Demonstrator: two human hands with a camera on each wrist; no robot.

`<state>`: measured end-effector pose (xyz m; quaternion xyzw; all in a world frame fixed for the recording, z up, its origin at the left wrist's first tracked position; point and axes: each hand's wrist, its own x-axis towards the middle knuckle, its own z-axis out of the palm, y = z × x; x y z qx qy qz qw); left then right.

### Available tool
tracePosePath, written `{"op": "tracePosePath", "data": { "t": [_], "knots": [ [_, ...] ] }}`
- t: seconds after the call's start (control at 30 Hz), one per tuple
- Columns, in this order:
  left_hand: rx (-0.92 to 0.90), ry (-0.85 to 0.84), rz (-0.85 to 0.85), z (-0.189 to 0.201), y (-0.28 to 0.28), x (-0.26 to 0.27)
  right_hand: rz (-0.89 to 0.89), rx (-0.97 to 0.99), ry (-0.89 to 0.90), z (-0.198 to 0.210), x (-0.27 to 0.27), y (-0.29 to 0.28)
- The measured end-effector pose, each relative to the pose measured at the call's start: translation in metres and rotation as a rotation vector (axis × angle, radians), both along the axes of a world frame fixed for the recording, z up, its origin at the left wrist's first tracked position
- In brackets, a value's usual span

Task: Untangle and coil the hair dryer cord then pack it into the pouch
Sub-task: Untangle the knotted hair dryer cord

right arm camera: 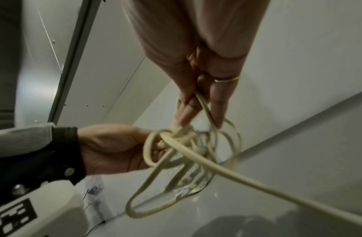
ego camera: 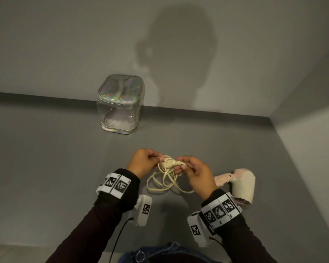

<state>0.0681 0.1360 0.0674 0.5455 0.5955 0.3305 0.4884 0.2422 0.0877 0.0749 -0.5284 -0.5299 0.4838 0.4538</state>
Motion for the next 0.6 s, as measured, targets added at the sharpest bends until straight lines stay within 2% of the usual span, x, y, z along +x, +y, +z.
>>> {"op": "tracePosePath", "data": {
  "t": [0.1, 0.17, 0.23, 0.33, 0.37, 0.4, 0.5, 0.6],
  "knots": [
    [-0.073, -0.069, 0.084, -0.005, 0.005, -0.014, -0.044, 0.019, 0.182, 0.010, 0.015, 0.004],
    [-0.095, -0.053, 0.069, -0.008, 0.004, -0.018, -0.044, 0.013, 0.234, 0.013, 0.019, 0.008],
    [-0.047, 0.066, 0.068, -0.014, 0.003, -0.016, -0.029, 0.000, 0.224, 0.010, 0.013, 0.007],
    [0.271, 0.280, -0.005, -0.001, -0.004, -0.002, -0.021, -0.008, 0.168, 0.004, 0.005, 0.005],
    [0.356, 0.289, -0.053, 0.002, -0.007, 0.005, -0.039, -0.001, 0.170, 0.004, 0.005, 0.005],
    [0.366, 0.255, -0.079, 0.006, -0.011, 0.011, -0.063, 0.008, 0.174, 0.003, 0.006, 0.006],
    [0.261, 0.085, -0.010, 0.012, -0.021, 0.022, -0.092, 0.027, 0.185, 0.003, 0.009, 0.007],
    [0.290, 0.302, -0.003, 0.009, -0.019, 0.024, -0.083, 0.034, 0.162, 0.002, 0.009, 0.007]
  ]
}}
